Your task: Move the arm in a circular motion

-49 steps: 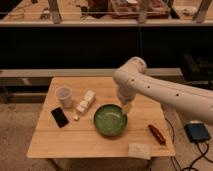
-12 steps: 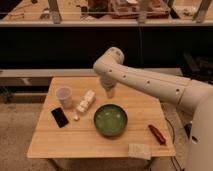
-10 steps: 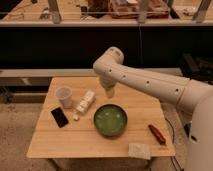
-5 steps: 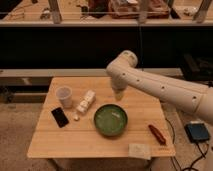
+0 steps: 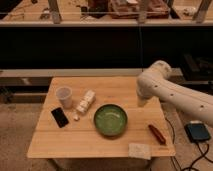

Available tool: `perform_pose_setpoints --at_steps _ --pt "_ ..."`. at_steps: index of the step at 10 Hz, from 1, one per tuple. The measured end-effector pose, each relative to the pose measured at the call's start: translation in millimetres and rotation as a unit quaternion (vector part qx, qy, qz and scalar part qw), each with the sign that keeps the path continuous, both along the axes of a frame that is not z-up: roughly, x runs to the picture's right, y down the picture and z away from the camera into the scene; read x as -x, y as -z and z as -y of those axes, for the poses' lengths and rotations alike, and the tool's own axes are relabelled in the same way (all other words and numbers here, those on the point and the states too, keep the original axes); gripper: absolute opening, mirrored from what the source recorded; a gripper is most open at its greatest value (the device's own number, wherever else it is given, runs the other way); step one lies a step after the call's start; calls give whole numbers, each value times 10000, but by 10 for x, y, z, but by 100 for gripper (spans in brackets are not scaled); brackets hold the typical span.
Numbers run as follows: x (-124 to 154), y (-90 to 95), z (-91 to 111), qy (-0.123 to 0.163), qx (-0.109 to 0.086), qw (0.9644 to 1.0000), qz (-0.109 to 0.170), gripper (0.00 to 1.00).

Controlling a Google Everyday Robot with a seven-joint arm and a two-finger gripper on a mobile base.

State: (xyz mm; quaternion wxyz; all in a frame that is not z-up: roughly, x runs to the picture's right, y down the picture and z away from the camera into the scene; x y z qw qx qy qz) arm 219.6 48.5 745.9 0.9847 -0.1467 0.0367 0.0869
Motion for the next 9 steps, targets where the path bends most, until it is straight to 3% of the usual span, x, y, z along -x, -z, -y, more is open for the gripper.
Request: perform_pose_setpoints --at_steps 2,5,7,9 --pt "-381 240 -476 -214 179 9995 -118 65" --pt "-531 482 -930 80 414 9990 120 65" --pt "-400 512 -1000 394 507 9973 347 65" --pt "-79 436 -949 825 612 9927 633 65"
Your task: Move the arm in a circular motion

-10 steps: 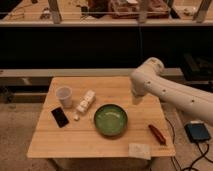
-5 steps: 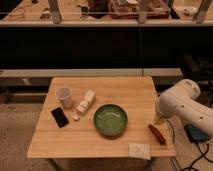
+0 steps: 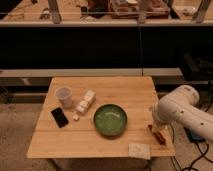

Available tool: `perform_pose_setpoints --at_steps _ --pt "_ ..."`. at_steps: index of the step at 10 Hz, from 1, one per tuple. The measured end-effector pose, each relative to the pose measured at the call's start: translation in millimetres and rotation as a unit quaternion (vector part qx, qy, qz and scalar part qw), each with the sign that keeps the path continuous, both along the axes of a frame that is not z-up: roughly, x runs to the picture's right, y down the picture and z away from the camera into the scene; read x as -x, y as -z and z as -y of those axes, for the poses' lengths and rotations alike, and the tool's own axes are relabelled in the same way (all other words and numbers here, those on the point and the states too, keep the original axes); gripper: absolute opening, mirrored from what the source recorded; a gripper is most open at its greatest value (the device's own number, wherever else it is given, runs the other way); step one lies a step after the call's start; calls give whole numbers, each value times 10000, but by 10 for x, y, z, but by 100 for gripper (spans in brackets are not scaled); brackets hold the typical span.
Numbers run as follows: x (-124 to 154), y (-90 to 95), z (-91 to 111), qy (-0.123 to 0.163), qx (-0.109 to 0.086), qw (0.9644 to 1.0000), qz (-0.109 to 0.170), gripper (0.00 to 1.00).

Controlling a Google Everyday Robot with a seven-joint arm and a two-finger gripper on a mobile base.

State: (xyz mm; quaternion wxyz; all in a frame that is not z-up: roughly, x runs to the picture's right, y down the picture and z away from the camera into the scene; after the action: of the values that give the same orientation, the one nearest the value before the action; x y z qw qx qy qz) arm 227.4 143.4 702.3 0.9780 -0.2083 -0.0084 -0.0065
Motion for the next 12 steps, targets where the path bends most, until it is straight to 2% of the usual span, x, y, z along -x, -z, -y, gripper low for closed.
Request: perform_pose_setpoints --at_steps 2,4,5,7,8,10,11,12 --pt "514 -130 93 479 146 9980 386 65" --pt "1012 -283 182 949 307 9917 811 65" --pt "1295 -360 229 1207 408 9860 1072 65" --pt "1848 -506 383 1779 523 9707 1528 65" --pt "2033 -554 459 2020 522 9645 1619 65" --pt "2587 -773 791 2796 426 9432 1745 65" --pt "2770 -888 957 2960 351 9378 1783 65" --pt "2875 -992 1106 3077 312 9341 1785 65"
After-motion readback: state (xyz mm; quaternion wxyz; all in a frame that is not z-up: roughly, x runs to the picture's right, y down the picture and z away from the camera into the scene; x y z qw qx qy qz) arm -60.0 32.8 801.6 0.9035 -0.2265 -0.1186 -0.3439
